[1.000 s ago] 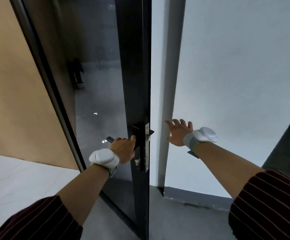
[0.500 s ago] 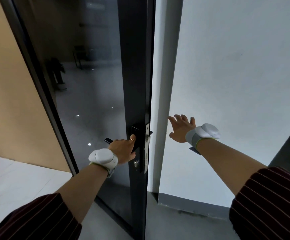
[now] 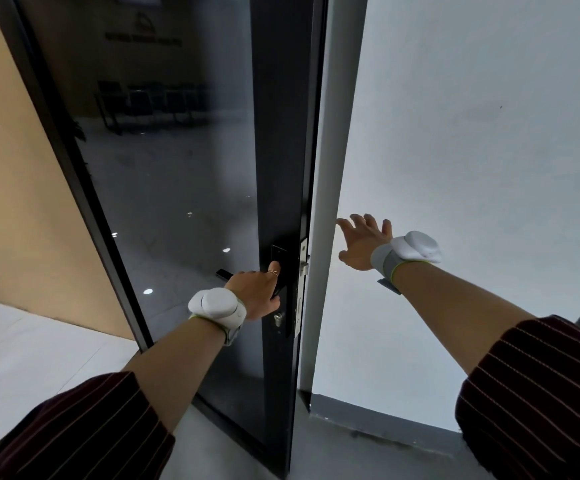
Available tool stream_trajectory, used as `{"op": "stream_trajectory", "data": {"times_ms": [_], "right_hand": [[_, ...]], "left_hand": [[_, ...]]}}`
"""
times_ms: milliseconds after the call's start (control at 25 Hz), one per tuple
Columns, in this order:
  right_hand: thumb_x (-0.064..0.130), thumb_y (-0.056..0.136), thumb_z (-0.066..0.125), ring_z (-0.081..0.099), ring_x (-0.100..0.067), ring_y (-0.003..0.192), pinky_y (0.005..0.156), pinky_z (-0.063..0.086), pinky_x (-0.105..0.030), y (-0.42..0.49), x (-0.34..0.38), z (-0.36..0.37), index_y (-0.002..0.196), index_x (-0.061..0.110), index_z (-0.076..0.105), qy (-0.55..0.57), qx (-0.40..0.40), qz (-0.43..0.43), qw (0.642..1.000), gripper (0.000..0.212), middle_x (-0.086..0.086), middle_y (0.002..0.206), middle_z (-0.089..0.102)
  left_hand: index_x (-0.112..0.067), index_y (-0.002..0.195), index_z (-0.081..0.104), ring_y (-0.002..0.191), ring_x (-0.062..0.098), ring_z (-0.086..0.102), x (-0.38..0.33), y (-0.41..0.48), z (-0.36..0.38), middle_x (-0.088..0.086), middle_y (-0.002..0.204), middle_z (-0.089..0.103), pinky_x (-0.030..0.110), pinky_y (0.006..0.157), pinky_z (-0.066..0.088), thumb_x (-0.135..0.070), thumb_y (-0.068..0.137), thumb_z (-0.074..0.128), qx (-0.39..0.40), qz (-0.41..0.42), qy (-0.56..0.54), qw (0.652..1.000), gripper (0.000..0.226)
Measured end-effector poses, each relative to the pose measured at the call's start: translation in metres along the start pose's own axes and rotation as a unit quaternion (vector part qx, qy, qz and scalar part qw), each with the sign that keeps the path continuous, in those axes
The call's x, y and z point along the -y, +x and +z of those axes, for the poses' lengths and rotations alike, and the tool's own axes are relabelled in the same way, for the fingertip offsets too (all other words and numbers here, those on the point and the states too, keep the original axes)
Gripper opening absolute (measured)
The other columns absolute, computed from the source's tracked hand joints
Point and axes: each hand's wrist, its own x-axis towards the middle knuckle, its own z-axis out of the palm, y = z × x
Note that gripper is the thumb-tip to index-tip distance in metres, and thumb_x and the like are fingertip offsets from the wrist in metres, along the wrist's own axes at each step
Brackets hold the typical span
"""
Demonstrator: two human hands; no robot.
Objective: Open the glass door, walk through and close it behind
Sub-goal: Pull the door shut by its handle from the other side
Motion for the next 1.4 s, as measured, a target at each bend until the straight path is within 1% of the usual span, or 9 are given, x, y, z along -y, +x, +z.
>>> {"op": "stream_trajectory", "data": {"times_ms": [80, 160, 280, 440, 520, 640, 960, 1200, 1400], "right_hand": [[0.033, 0.089, 0.051, 0.014, -0.028, 0.145, 0.114, 0.014, -0.053, 0.011, -0.01, 0.0, 0.148, 0.023, 0.023, 0.005, -0.007, 0.004, 1.0, 0.066, -0.008, 0.155, 0.022], [0.033, 0.09, 0.052, 0.004, -0.028, 0.149, 0.117, 0.008, -0.053, 0.02, -0.019, -0.002, 0.15, 0.022, 0.02, 0.012, -0.011, 0.006, 1.0, 0.069, -0.008, 0.16, 0.011], [0.03, 0.091, 0.053, -0.004, -0.027, 0.15, 0.12, 0.003, -0.051, 0.034, -0.034, -0.008, 0.152, 0.017, 0.014, 0.014, -0.024, 0.012, 1.0, 0.073, -0.007, 0.163, -0.001], [0.027, 0.092, 0.051, -0.008, -0.024, 0.151, 0.121, 0.0, -0.049, 0.051, -0.05, -0.017, 0.154, 0.012, 0.005, 0.025, -0.038, 0.024, 0.999, 0.078, -0.006, 0.164, -0.009], [0.026, 0.093, 0.05, -0.01, -0.024, 0.151, 0.121, -0.002, -0.049, 0.058, -0.055, -0.022, 0.154, 0.011, 0.003, 0.019, -0.046, 0.026, 0.998, 0.078, -0.006, 0.164, -0.012], [0.026, 0.094, 0.048, -0.013, -0.024, 0.15, 0.121, -0.004, -0.05, 0.07, -0.061, -0.031, 0.154, 0.01, 0.0, 0.012, -0.059, 0.024, 0.998, 0.079, -0.006, 0.163, -0.016], [0.022, 0.094, 0.044, -0.015, -0.023, 0.15, 0.119, -0.006, -0.053, 0.091, -0.071, -0.048, 0.154, 0.007, -0.011, -0.023, -0.112, 0.028, 0.993, 0.083, -0.006, 0.163, -0.018], [0.023, 0.096, 0.041, -0.014, -0.022, 0.15, 0.12, -0.005, -0.053, 0.098, -0.082, -0.05, 0.153, 0.006, -0.012, -0.037, -0.092, 0.041, 0.994, 0.08, -0.007, 0.163, -0.018], [0.025, 0.096, 0.043, -0.009, -0.023, 0.151, 0.12, -0.003, -0.055, 0.102, -0.079, -0.05, 0.153, 0.005, -0.009, -0.023, -0.084, 0.037, 0.996, 0.08, -0.008, 0.163, -0.017]], "left_hand": [[-0.005, 0.125, 0.033, 0.072, 0.03, 0.066, -0.005, 0.013, 0.0, 0.009, 0.079, 0.067, 0.032, 0.063, 0.04, -0.031, 0.093, 0.045, -0.002, -0.004, 0.005, 1.0, 0.043], [-0.005, 0.126, 0.034, 0.078, 0.031, 0.067, -0.009, 0.023, -0.001, 0.01, 0.086, 0.07, 0.033, 0.066, 0.04, -0.031, 0.093, 0.046, -0.001, -0.003, 0.009, 1.0, 0.044], [-0.003, 0.128, 0.034, 0.082, 0.03, 0.068, -0.014, 0.037, -0.003, 0.01, 0.089, 0.071, 0.033, 0.071, 0.045, -0.031, 0.094, 0.047, 0.002, -0.002, 0.011, 1.0, 0.046], [-0.003, 0.13, 0.034, 0.084, 0.03, 0.067, -0.02, 0.055, -0.003, 0.01, 0.09, 0.071, 0.035, 0.075, 0.047, -0.03, 0.094, 0.046, 0.003, -0.003, 0.028, 1.0, 0.047], [-0.003, 0.131, 0.034, 0.087, 0.03, 0.067, -0.024, 0.064, -0.005, 0.01, 0.092, 0.071, 0.036, 0.08, 0.048, -0.03, 0.094, 0.046, 0.007, -0.005, 0.032, 0.999, 0.047], [-0.002, 0.131, 0.034, 0.092, 0.03, 0.065, -0.029, 0.077, -0.007, 0.01, 0.096, 0.07, 0.04, 0.088, 0.047, -0.03, 0.094, 0.046, 0.017, -0.012, 0.045, 0.999, 0.047], [-0.005, 0.135, 0.035, 0.101, 0.031, 0.062, -0.036, 0.1, -0.006, 0.012, 0.105, 0.069, 0.041, 0.092, 0.045, -0.027, 0.094, 0.047, 0.026, -0.01, 0.043, 0.999, 0.048], [-0.006, 0.132, 0.044, 0.109, 0.03, 0.057, -0.038, 0.114, -0.004, 0.011, 0.113, 0.066, 0.039, 0.093, 0.044, -0.019, 0.092, 0.044, 0.017, -0.004, 0.052, 0.998, 0.042], [-0.006, 0.135, 0.042, 0.119, 0.029, 0.052, -0.036, 0.125, -0.001, 0.011, 0.124, 0.061, 0.037, 0.097, 0.043, -0.014, 0.096, 0.044, 0.01, 0.004, 0.071, 0.997, 0.04]]}}
